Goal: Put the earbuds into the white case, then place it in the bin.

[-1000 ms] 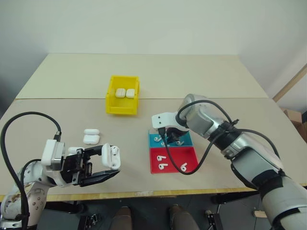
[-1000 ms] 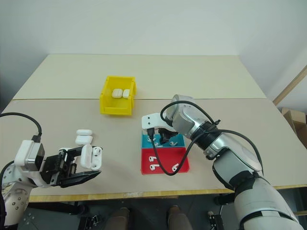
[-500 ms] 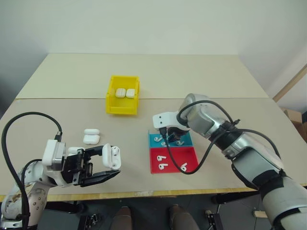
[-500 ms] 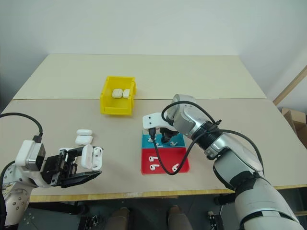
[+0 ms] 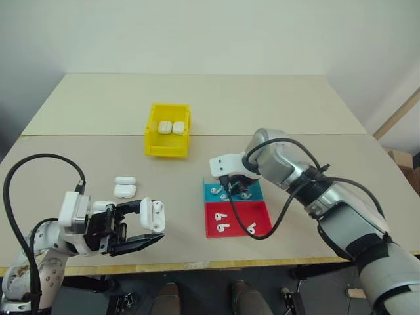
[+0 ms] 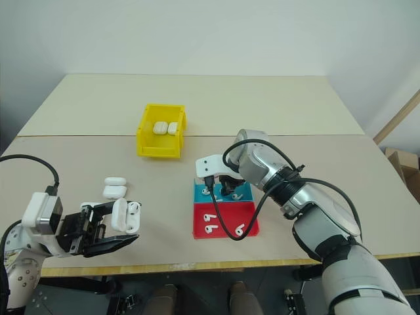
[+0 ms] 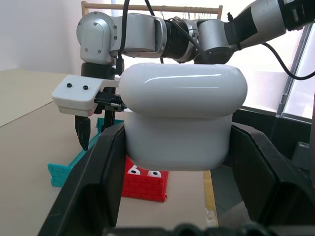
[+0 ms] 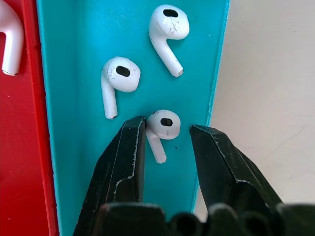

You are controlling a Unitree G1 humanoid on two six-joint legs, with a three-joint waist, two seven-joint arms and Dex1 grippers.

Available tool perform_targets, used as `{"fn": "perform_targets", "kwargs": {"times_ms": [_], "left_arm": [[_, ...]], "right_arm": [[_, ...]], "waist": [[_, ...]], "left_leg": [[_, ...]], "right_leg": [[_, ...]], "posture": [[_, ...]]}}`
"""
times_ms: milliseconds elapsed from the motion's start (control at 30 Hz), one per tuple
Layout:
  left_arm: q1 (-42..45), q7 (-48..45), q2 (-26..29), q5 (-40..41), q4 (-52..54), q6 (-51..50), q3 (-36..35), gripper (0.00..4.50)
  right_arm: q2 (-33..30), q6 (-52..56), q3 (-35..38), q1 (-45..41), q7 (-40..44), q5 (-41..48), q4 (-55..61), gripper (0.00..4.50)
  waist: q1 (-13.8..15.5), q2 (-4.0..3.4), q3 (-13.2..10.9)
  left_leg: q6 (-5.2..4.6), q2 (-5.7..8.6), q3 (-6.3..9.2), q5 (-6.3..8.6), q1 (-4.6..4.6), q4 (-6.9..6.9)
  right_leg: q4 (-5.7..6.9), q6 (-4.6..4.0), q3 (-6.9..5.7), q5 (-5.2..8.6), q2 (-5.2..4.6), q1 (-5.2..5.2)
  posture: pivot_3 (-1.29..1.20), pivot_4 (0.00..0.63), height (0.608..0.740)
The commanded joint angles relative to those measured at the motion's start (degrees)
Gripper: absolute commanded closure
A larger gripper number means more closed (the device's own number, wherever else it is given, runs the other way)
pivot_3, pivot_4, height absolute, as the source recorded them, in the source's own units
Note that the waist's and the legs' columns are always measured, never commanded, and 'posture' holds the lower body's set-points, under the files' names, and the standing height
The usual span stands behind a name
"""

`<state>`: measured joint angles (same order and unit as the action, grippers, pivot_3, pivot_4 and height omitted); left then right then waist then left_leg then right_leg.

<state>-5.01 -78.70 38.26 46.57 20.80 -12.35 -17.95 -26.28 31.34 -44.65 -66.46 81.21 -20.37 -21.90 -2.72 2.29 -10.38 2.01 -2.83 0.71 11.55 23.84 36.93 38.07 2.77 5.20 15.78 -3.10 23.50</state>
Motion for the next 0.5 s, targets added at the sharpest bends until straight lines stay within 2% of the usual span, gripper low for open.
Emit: {"fn": "perform_targets", "kwargs": {"times_ms": [33,500], "left_arm": [[0.3,-0.3,0.1,0.2,0.8,1.5,-0.3,1.67],[0.3,-0.2,0.0,-0.2,0.9,1.5,-0.2,1.67]], "right_arm": [[-0.6,-1.2,1.0,0.4,0.5,-0.8,0.9,3.23],[-0.4,-2.8,1.4,0.8,0.1,-2.1,0.6,3.23]], "waist": [[0.0,0.0,0.0],[0.0,0.0,0.0]], "left_leg": [[0.0,0.0,0.0,0.0,0.0,0.0],[0.0,0.0,0.0,0.0,-0.01,0.0]], "right_leg": [[0.0,0.0,0.0,0.0,0.0,0.0],[0.0,0.0,0.0,0.0,0.0,-0.01]], "posture": [[0.0,0.15,0.74],[0.0,0.15,0.74]]}}
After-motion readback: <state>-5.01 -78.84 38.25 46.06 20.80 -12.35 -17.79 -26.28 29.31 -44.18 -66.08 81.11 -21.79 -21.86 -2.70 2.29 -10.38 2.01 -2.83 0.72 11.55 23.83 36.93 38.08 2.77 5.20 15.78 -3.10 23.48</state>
